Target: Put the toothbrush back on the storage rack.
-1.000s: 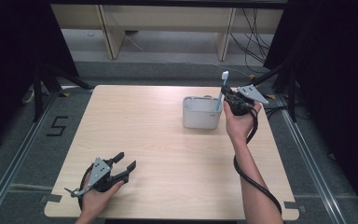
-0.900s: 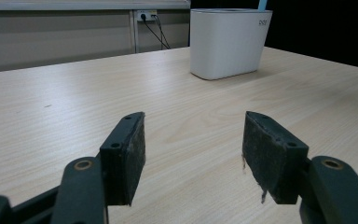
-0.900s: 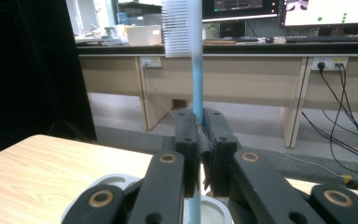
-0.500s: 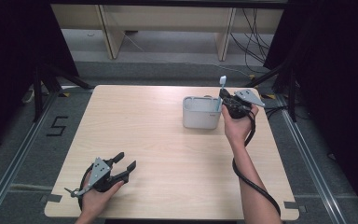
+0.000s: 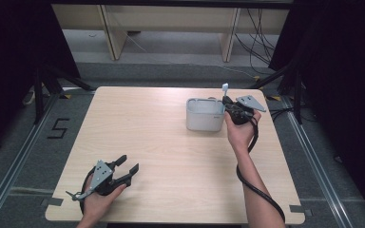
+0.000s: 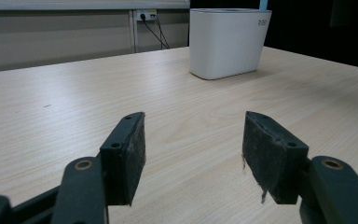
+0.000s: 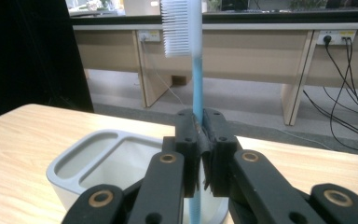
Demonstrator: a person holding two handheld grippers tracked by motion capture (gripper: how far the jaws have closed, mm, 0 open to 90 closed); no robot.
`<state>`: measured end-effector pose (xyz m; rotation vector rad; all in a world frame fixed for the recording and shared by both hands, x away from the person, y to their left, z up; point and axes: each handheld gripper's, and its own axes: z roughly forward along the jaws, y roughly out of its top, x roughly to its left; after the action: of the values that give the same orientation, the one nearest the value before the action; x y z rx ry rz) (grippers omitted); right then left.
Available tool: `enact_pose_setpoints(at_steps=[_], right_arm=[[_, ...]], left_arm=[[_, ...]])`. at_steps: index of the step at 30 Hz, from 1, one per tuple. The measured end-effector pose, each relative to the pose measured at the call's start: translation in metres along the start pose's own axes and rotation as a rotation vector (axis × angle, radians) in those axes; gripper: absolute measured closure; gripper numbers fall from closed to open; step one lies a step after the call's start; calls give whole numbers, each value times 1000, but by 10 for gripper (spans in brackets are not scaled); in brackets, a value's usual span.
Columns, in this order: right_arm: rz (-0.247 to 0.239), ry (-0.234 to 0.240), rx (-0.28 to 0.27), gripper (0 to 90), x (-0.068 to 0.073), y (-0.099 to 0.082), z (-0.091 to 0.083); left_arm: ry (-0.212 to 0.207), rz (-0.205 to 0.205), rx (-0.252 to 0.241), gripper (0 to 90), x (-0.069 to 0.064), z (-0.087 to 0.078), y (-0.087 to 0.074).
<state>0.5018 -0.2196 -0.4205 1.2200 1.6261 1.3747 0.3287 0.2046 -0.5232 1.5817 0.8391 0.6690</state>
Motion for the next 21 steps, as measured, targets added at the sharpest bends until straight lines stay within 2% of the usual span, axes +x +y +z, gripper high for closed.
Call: enact_pose_setpoints(at_steps=[2, 3, 7, 9, 11, 15, 20, 21], right_arm=[[-17, 3, 4, 859, -2, -2, 1], [-1, -1, 2, 859, -1, -3, 1], [-26, -3, 12, 858, -3, -7, 2], [-9, -12, 18, 859, -1, -9, 2], [-24, -1, 23, 859, -2, -10, 3], [-10, -4, 23, 858, -2, -12, 3], [-29, -9, 29, 858, -3, -15, 4], [4, -12, 40, 858, 0, -17, 3]], left_arm=[[0, 0, 1, 389, 0, 0, 0], [0, 0, 1, 389, 0, 0, 0], [0, -1, 1, 389, 0, 0, 0], [0, 0, 1, 389, 0, 0, 0], [0, 0, 1, 389, 0, 0, 0], [-1, -2, 2, 389, 0, 0, 0], [-1, -1, 2, 389, 0, 0, 0], [-1, -2, 2, 389, 0, 0, 0]])
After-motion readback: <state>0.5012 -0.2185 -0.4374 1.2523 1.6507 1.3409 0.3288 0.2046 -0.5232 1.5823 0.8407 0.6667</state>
